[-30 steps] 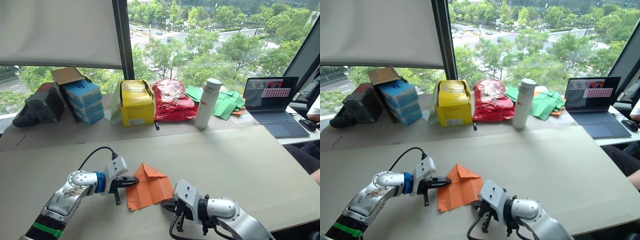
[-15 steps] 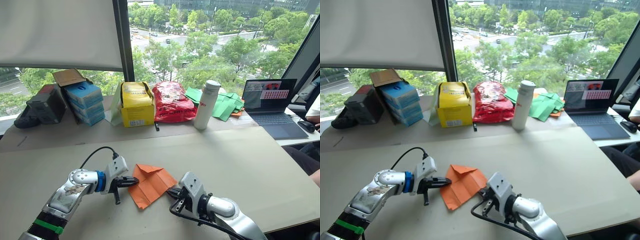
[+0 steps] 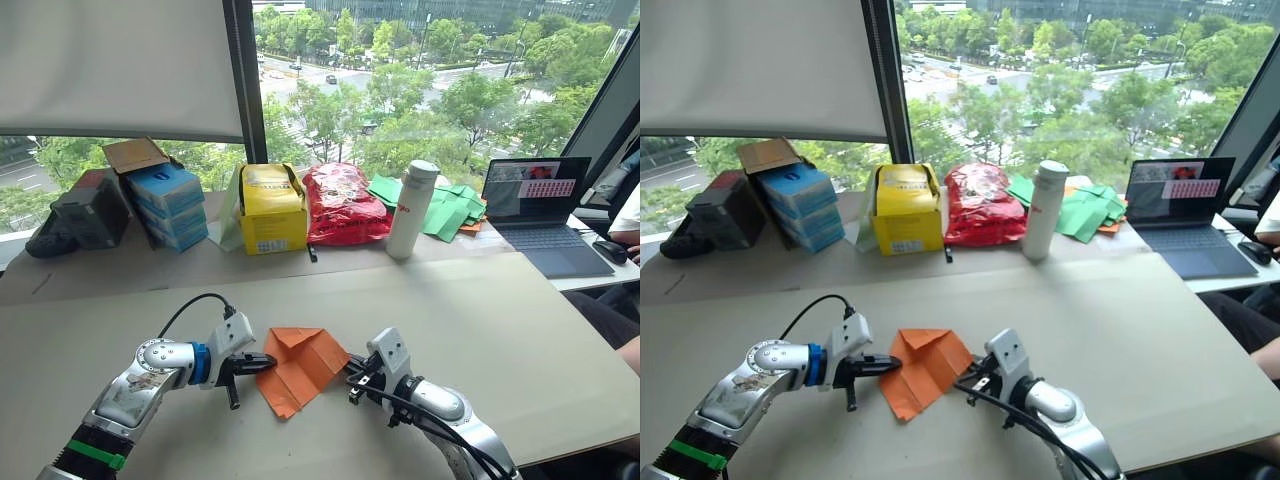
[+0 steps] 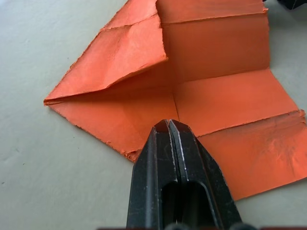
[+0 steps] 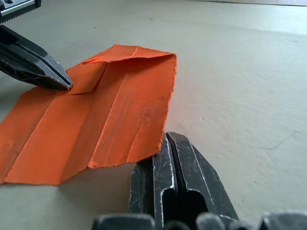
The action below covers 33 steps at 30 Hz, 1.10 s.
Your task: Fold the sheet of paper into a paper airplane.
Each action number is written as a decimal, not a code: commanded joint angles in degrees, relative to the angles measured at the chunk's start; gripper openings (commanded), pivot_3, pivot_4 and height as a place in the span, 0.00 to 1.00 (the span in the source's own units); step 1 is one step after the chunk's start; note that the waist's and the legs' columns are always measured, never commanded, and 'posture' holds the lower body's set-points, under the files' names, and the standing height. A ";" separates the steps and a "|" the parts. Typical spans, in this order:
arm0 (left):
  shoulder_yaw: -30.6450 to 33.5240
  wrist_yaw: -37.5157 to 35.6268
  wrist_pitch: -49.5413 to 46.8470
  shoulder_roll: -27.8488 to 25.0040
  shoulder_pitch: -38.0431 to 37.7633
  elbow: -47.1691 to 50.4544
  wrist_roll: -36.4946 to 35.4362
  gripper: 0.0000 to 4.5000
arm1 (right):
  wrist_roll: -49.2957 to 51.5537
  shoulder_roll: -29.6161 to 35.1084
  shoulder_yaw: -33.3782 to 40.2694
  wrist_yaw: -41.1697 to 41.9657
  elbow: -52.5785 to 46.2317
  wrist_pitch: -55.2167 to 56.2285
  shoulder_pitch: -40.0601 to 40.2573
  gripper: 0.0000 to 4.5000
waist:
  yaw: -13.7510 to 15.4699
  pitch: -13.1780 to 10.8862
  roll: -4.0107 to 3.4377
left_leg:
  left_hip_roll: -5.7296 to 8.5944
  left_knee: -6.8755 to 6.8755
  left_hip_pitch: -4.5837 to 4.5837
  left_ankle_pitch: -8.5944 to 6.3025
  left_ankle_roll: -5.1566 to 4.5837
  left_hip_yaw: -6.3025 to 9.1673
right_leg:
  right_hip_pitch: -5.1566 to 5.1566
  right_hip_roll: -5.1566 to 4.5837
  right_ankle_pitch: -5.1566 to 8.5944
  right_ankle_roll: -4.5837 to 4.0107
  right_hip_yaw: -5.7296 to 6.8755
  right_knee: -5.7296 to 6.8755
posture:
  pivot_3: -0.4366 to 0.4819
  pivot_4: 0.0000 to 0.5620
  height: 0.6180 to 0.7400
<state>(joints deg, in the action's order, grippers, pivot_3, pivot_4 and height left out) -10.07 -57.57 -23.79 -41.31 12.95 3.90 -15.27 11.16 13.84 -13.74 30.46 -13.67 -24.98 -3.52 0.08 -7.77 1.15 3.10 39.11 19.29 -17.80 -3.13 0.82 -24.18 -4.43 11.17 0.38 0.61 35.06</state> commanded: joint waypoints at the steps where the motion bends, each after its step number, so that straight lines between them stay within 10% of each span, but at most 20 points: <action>1: -0.55 0.66 -1.39 -1.07 -0.99 -1.27 2.28 0.01 | 1.28 -1.27 -1.37 3.27 3.34 2.35 -3.61 0.00 | -0.25 -0.01 -0.01 | 0.00 0.00 0.00 0.00 0.00 0.00 | 0.00 0.00 0.00 0.00 0.00 0.00 | 0.48 0.27 1.00; 33: -2.34 1.16 -0.43 3.80 5.46 -3.48 3.50 0.01 | 2.47 -1.07 -7.39 16.75 12.20 -0.42 -18.32 0.00 | -0.65 -0.13 -0.10 | 0.12 0.00 0.97 0.20 0.36 0.00 | -0.95 -0.05 -0.07 -0.13 -0.01 0.08 | 0.48 0.27 1.00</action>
<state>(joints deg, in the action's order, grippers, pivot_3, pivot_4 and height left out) -10.95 -56.04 -24.88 -37.98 18.11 1.70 -13.13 13.25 13.27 -21.62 46.69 -0.44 -26.55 -20.39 -0.58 -7.90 1.05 3.22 39.10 20.25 -17.62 -2.81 0.82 -25.13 -4.49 11.11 0.25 0.60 35.13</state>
